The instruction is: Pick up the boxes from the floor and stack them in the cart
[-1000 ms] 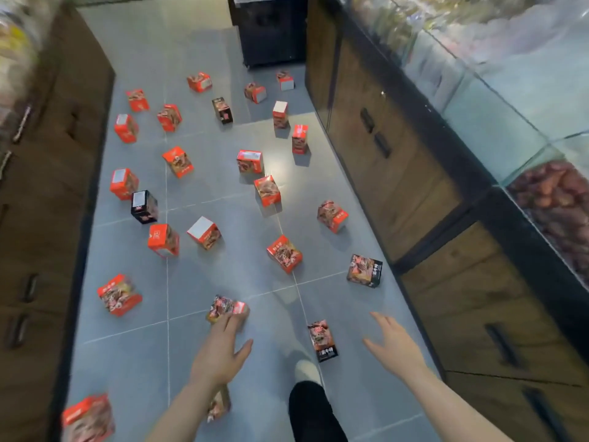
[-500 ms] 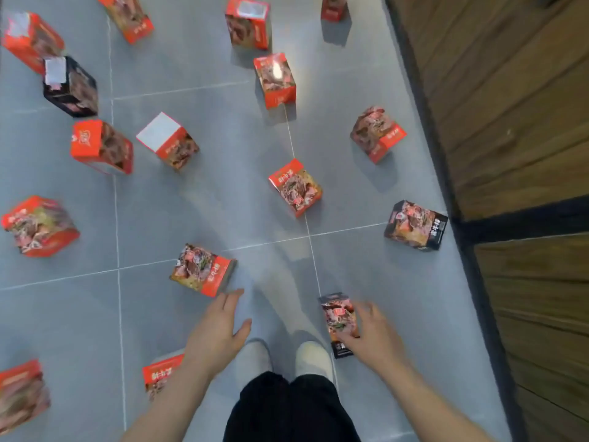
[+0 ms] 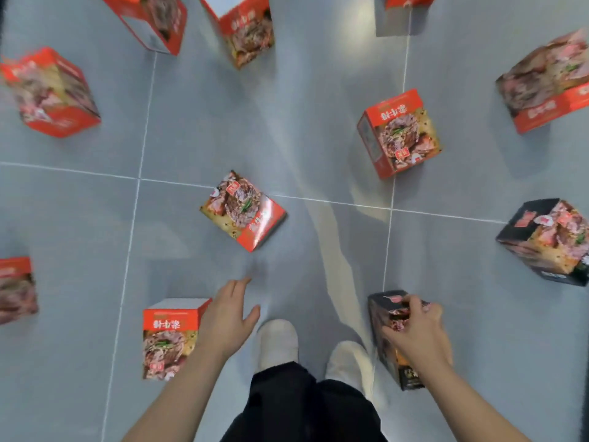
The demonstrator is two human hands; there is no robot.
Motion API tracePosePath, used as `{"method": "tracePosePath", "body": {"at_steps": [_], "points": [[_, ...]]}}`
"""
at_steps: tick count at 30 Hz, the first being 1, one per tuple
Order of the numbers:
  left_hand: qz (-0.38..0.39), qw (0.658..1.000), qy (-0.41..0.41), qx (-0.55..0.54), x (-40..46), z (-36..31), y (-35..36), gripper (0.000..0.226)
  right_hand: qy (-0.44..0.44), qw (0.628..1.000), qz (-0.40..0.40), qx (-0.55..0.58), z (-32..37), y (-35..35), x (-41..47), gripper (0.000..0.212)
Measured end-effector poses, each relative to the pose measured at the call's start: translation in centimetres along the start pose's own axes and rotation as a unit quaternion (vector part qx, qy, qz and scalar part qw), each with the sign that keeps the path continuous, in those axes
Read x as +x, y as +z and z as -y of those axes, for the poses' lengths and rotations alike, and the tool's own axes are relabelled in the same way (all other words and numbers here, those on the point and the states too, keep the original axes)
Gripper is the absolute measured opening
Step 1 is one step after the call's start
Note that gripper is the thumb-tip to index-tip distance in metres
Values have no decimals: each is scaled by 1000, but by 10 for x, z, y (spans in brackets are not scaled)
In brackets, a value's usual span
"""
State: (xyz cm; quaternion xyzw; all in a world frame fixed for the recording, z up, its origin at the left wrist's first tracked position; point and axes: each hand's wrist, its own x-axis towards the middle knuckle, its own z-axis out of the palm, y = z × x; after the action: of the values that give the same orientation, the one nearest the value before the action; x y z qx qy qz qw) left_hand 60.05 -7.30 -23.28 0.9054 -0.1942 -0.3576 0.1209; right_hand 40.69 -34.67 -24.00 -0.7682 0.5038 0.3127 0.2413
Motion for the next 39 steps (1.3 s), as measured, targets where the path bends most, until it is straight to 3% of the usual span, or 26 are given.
{"method": "tracePosePath", "body": {"at_steps": [6, 12, 17, 24, 31, 39], "points": [[-75, 987, -127, -68, -76, 46, -39, 58, -150, 986, 19, -72, 79, -41, -43, 72], [-75, 951, -277, -111, -116, 101, -20, 103, -277, 959, 39, -48, 175, -36, -63, 66], [-67, 935, -324, -127, -97, 128, 41, 139, -360, 925, 75, -100, 211, 19, -46, 72], [-139, 924, -331, -133, -79, 132, 62, 124, -380, 910, 93, -136, 236, 55, -47, 67], [-165, 919, -324, -154, -134, 118, -45, 104, -445, 881, 54, -154, 293, -21, -115, 61], [-223, 896, -364, -121, -287, 65, -230, 106, -533, 834, 76, -117, 361, -166, -284, 64]]}}
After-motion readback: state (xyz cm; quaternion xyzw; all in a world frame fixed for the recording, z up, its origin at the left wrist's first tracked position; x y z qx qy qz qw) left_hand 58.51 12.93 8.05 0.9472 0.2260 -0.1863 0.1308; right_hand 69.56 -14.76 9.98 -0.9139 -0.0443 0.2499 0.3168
